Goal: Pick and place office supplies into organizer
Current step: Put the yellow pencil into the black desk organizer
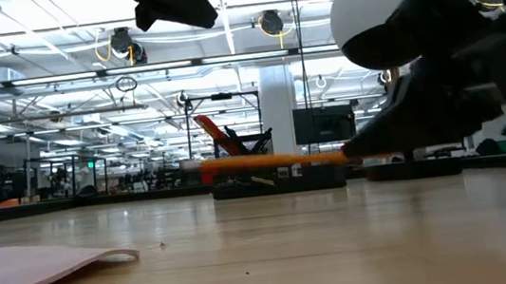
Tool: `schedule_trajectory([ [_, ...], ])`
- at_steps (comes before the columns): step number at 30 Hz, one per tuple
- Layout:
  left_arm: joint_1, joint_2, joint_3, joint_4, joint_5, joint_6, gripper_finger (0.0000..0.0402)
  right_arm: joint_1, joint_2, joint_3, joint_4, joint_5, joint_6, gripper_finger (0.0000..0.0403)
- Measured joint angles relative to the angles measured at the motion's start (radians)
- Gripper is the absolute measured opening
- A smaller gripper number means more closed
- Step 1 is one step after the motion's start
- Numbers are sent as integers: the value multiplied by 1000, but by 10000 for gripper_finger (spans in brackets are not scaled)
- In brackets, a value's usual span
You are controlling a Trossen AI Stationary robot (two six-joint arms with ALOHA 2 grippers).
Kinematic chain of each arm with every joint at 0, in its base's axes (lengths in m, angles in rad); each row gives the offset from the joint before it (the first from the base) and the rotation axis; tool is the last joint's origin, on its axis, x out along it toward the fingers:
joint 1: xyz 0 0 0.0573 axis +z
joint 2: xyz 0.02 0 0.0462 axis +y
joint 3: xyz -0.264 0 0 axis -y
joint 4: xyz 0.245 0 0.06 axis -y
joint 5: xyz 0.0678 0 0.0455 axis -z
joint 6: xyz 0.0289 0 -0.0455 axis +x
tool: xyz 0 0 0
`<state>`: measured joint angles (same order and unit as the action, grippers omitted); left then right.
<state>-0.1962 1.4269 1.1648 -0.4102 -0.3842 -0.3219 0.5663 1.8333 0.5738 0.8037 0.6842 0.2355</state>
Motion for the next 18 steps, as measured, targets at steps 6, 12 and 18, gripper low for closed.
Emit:
schedule_trajectory([
  [6,18,0,0,16,30,-56,86,4,-99,-29,3,24,-56,5],
  [12,19,0,0,52,17,-46,110,4,-174,-66,4,74,-71,5],
  [18,17,0,0,64,82,-92,207,12,-194,-85,5,-7,8,3],
])
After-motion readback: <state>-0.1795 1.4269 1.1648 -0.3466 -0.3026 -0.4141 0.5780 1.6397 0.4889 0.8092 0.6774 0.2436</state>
